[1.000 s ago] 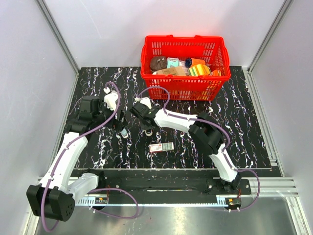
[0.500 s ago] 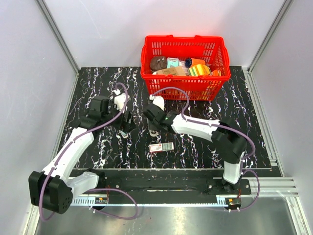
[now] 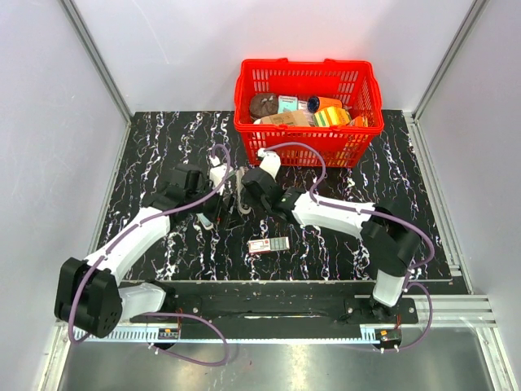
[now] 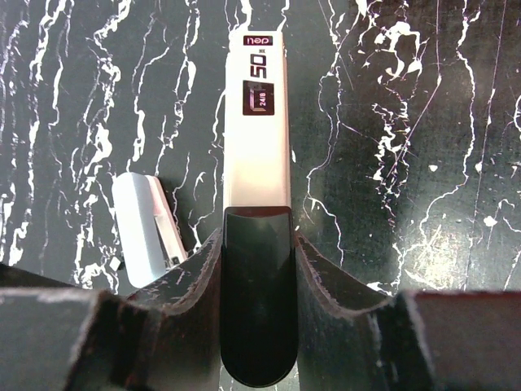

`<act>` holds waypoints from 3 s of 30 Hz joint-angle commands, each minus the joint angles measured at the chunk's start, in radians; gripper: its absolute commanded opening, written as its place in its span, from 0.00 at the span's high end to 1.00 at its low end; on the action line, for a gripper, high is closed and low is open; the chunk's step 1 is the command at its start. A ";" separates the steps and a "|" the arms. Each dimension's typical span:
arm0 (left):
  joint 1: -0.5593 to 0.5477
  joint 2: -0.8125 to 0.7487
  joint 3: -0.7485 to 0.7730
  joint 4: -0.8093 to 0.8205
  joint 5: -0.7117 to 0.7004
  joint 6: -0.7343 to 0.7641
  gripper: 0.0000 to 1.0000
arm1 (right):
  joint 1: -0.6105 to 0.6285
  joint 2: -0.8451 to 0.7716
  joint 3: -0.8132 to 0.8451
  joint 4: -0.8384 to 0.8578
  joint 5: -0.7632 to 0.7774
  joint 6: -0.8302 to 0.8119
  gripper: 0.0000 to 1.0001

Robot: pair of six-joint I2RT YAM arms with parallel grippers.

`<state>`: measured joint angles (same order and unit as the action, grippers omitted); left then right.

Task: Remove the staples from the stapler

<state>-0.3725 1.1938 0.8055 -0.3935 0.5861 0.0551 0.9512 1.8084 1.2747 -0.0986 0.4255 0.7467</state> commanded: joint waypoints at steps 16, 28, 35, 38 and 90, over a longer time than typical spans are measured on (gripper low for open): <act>0.041 0.128 0.020 0.239 0.044 -0.051 0.26 | -0.015 -0.196 -0.156 0.275 -0.083 0.180 1.00; 0.053 0.175 0.051 0.139 0.198 0.057 0.32 | -0.014 -0.204 -0.178 0.341 -0.129 0.224 1.00; 0.055 0.156 0.049 0.110 0.202 0.103 0.51 | -0.015 -0.199 -0.179 0.361 -0.146 0.227 1.00; 0.067 0.148 0.060 0.117 0.187 0.107 0.60 | -0.015 -0.195 -0.182 0.367 -0.169 0.241 1.00; -0.026 0.260 -0.005 0.475 -0.463 0.584 1.00 | -0.034 -0.386 -0.431 0.000 -0.281 -0.138 1.00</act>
<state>-0.3870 1.4998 0.8276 -0.1055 0.3035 0.5373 0.9264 1.4628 0.8852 0.0120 0.1280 0.6170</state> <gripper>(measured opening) 0.190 0.383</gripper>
